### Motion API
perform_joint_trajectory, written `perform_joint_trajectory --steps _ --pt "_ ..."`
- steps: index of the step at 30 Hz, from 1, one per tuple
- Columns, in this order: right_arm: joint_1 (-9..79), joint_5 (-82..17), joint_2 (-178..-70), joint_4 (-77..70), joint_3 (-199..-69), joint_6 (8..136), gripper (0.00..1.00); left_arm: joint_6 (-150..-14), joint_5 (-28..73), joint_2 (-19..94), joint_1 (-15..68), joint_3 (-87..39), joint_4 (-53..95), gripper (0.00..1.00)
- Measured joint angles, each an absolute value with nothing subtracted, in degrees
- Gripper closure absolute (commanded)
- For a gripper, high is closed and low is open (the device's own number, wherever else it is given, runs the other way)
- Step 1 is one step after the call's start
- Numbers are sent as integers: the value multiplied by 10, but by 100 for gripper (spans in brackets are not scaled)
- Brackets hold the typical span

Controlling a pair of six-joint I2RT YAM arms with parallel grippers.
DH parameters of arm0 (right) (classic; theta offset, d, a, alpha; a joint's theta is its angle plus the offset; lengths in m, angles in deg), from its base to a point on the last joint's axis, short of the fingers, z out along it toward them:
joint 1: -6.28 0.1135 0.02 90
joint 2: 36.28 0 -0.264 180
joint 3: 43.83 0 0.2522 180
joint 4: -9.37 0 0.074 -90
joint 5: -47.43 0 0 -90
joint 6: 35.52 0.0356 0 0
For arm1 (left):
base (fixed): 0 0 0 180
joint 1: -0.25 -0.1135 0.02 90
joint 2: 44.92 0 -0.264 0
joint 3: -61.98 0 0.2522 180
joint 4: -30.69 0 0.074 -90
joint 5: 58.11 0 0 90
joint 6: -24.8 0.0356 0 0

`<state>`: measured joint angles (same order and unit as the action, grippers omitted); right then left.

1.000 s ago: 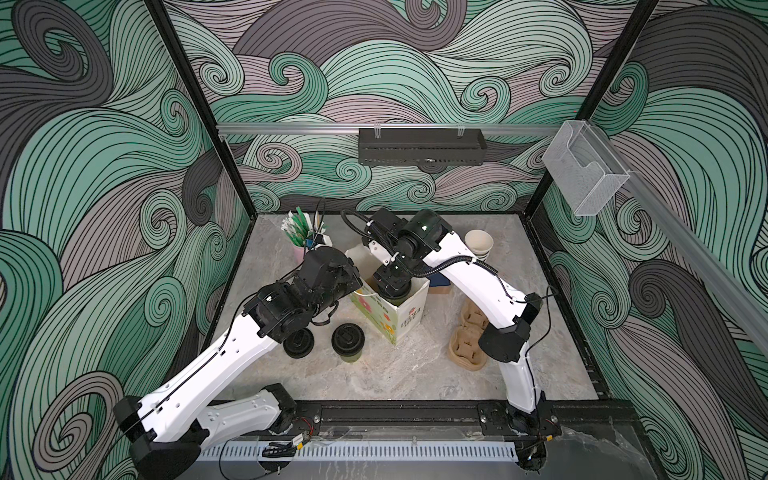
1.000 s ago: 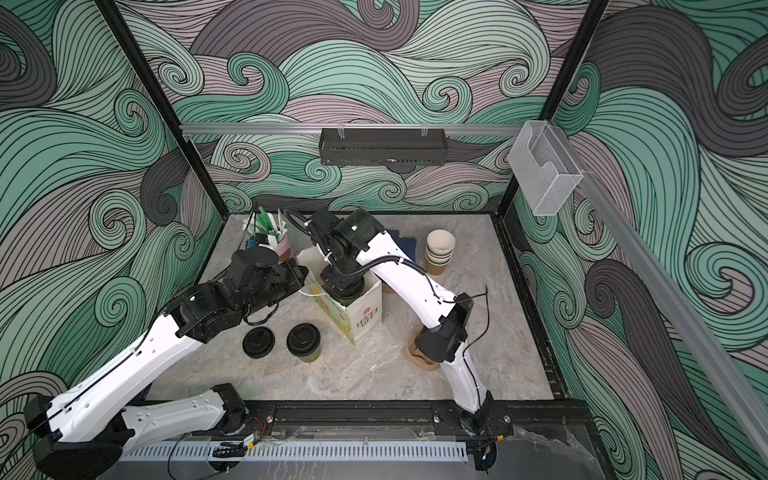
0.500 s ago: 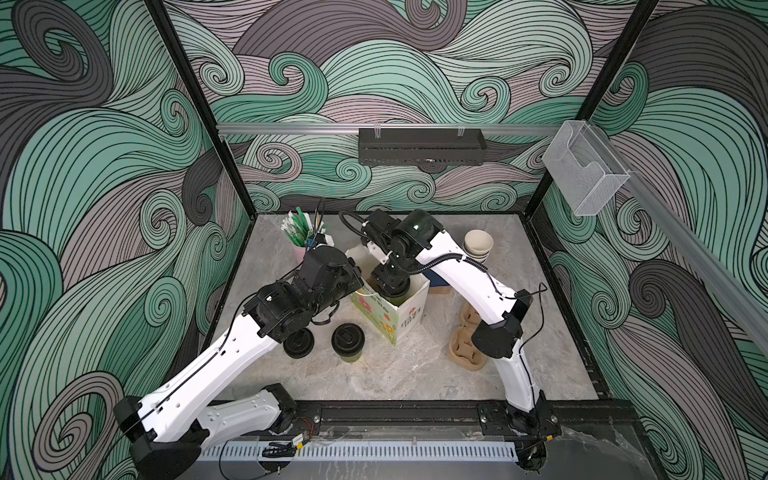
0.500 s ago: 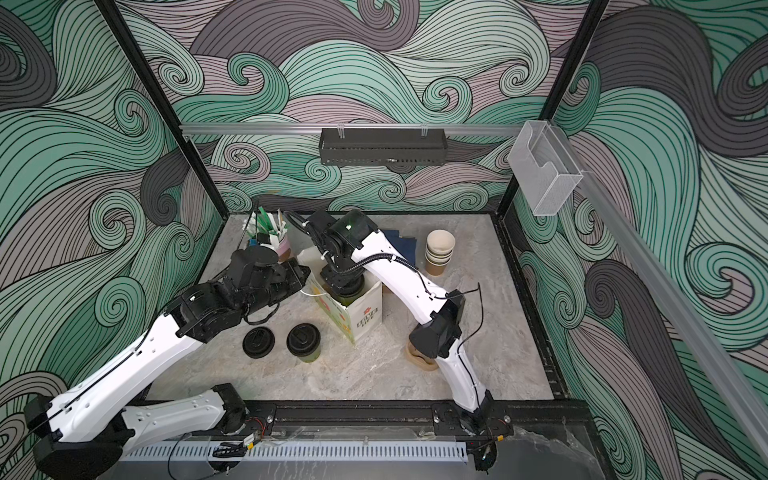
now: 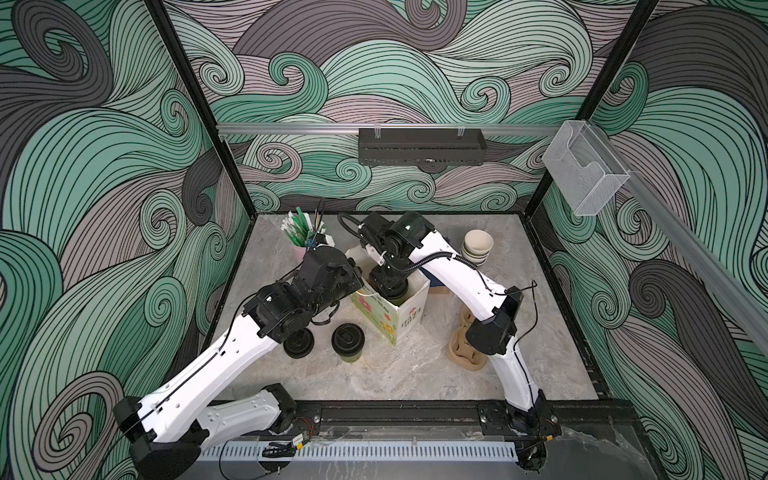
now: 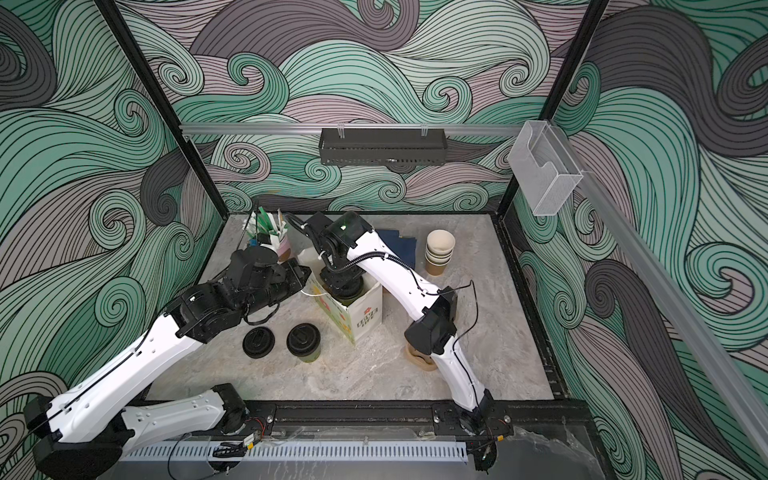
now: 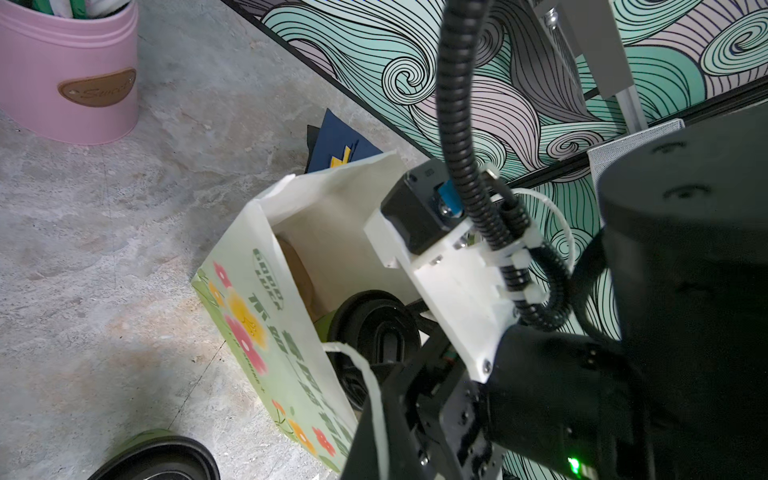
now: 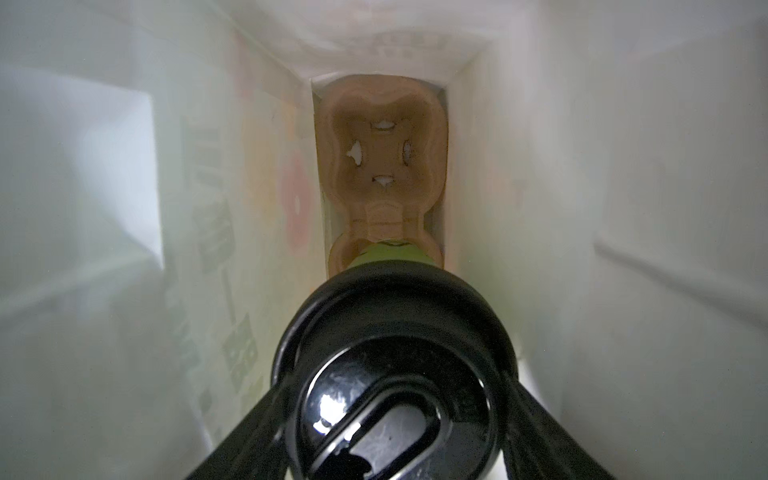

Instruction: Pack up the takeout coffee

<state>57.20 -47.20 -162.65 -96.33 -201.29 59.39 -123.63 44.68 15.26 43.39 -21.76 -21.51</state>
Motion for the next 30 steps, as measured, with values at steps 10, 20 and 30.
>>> perform_joint_trajectory --steps 10,20,30 --pt "572 -454 -1625 -943 -1973 596 28 -1239 447 141 434 -211 -214 100" --pt "572 -453 -1622 -930 -1937 602 28 -1240 447 141 434 -209 -214 100" --pt "572 -454 -1605 -891 -1886 610 28 -1242 447 140 434 -208 -214 100"
